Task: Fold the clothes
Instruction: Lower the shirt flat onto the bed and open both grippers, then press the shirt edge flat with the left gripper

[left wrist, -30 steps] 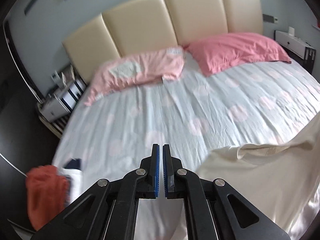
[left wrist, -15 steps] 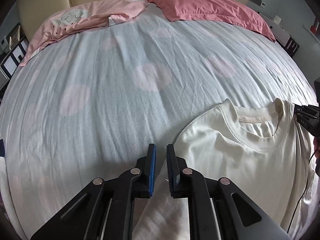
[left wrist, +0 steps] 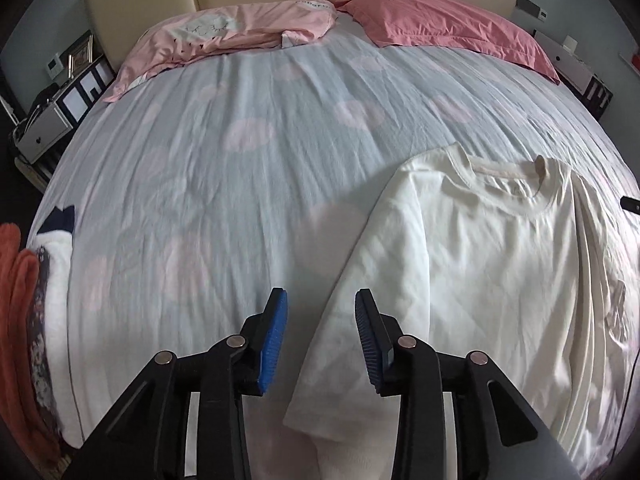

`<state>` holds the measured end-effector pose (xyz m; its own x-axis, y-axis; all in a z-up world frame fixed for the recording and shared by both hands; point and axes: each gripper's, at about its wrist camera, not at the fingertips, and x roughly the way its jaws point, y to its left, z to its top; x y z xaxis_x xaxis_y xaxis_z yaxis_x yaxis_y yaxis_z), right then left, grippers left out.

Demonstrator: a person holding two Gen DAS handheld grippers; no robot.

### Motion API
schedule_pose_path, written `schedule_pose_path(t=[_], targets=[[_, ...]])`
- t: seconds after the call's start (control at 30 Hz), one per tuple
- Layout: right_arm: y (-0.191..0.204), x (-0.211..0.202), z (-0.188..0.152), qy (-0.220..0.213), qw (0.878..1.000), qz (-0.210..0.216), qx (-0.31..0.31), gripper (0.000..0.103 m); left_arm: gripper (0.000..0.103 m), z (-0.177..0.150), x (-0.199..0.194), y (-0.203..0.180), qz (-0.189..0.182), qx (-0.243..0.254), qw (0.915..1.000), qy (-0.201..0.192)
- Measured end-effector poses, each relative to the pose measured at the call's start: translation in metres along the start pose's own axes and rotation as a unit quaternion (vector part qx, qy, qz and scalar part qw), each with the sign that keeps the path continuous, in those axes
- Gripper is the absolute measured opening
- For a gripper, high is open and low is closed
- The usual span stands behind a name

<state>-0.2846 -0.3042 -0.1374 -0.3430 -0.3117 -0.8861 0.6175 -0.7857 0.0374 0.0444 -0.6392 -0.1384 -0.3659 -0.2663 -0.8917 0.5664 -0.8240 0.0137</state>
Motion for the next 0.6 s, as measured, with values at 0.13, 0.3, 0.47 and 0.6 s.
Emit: schedule_pose_path(t=[0.13,0.3,0.47,0.6], targets=[[-0.022,0.007,-0.044,0.031,0.999,0.021,0.02,0.039,0.042,-0.027,-0.002,0.029,-0.024,-0.055,0.9982,0.01],[-0.047,0.014,-0.075,0.05,0.992,0.071,0.087,0.039,0.056,-0.051,0.008,0.045,-0.074,-0.134,0.9883,0.003],[-0.059,0.022,-0.072,0.054,0.983,0.109,0.137,0.039,0.056,-0.058,0.038,0.041,-0.082,-0.158,0.9835,0.036],[-0.063,0.037,-0.071,0.064,0.978,0.118,0.162,0.039,0.028,-0.06,0.043,0.04,-0.076,-0.163,0.9832,0.03]])
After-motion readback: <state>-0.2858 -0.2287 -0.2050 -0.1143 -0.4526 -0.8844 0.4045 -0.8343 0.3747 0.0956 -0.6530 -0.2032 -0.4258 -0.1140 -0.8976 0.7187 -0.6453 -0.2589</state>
